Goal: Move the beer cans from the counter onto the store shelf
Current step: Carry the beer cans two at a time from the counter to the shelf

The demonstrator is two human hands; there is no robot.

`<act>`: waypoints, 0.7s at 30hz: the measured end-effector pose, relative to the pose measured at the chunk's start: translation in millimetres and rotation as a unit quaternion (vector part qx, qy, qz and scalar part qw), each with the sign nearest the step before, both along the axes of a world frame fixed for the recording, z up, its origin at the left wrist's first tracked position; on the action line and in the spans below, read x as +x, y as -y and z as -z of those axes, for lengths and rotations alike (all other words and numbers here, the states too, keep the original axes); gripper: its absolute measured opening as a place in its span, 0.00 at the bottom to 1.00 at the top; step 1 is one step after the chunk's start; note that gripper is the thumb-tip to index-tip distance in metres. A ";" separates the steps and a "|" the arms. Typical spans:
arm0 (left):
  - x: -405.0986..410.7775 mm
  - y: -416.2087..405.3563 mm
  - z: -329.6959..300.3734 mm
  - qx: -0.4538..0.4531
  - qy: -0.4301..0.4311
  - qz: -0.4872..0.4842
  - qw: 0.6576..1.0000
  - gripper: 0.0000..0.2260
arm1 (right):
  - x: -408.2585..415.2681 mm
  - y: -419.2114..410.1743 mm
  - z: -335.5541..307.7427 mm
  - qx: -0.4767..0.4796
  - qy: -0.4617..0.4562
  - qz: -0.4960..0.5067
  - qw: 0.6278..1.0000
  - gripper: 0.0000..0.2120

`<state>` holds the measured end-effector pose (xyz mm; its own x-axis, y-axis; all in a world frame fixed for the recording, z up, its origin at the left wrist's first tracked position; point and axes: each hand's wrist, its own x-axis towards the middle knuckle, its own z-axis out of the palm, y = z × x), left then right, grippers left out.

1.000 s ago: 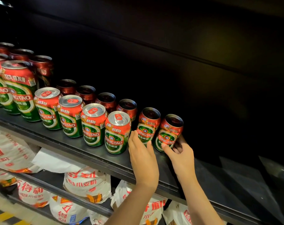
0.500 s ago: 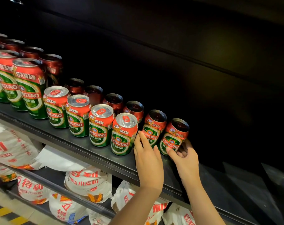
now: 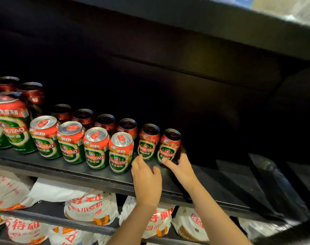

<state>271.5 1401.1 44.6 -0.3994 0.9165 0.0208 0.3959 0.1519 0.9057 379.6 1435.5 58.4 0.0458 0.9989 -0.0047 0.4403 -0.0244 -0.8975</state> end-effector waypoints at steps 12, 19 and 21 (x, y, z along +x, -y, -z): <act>-78.0 52.9 -22.4 -0.047 -0.091 0.422 0.901 0.13 | 12.5 174.8 -27.5 -0.059 0.149 0.108 0.981 0.13; -61.2 107.0 -22.2 -0.063 -0.066 0.619 0.780 0.09 | -19.5 336.4 -7.1 -0.095 0.096 0.379 0.915 0.14; -45.9 133.8 -17.2 -0.079 -0.059 0.670 0.736 0.08 | -38.3 393.2 0.3 -0.096 0.063 0.471 0.875 0.11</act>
